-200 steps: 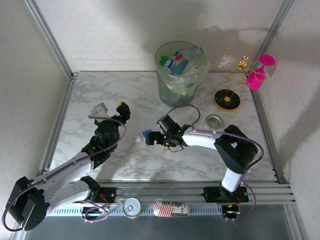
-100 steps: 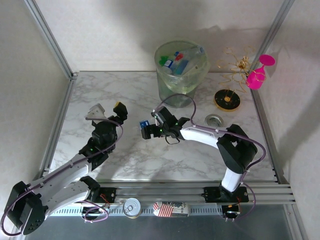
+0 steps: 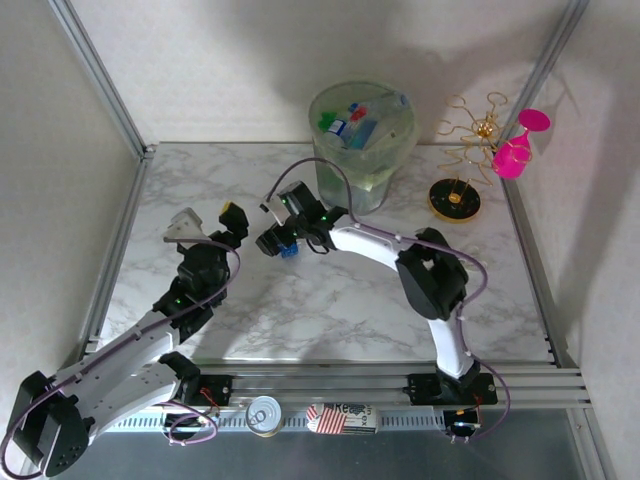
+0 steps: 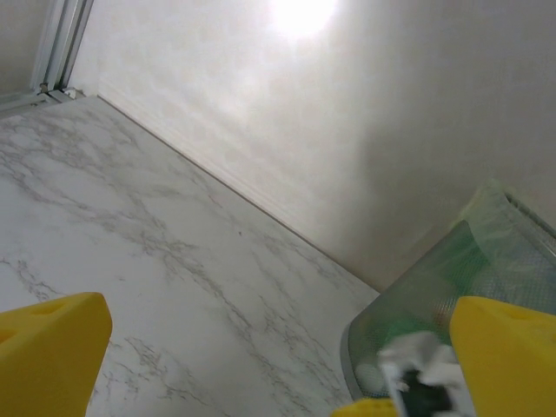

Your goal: Put the plastic bottles in the bin

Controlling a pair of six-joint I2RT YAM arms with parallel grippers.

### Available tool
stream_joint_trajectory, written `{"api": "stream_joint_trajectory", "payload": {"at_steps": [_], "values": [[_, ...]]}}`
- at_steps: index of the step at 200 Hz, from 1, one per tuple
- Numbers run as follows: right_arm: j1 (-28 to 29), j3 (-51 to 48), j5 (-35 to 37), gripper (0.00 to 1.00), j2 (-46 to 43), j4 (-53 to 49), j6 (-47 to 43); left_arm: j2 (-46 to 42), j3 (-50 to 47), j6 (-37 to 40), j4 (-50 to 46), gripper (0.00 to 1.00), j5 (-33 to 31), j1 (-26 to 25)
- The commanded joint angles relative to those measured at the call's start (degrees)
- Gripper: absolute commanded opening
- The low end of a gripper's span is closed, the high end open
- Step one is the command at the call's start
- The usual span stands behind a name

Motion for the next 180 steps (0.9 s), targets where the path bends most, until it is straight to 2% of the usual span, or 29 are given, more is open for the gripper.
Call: {"api": "stream_joint_trajectory", "payload": {"at_steps": [1, 22, 54, 100, 157, 180], "values": [[-2.37, 8.19, -5.76, 0.99, 5.33, -4.0, -7.68, -2.01, -0.65, -0.77, -2.18, 1.0, -1.32, 0.89], [-3.66, 13.21, -8.74, 0.99, 8.58, -7.93, -9.25, -3.5, -0.96, -0.86, -3.29, 1.0, -1.85, 1.06], [-4.7, 12.78, -11.36, 0.99, 8.78, -10.73, -10.72, -5.48, -1.35, -0.42, -3.43, 1.0, -2.89, 1.45], [-4.86, 4.18, -13.45, 0.99, 3.75, -8.83, -10.95, -5.37, -1.72, -0.59, -3.21, 0.99, -2.58, 1.69], [-5.06, -5.73, -11.31, 0.99, -1.6, -5.56, -9.21, -4.54, -1.29, -1.53, -3.08, 1.0, -1.13, 1.69], [-5.05, -10.62, -8.42, 0.99, -4.26, -4.13, -7.82, -4.45, -1.46, -2.15, -3.17, 1.0, -0.63, 1.77]]}}
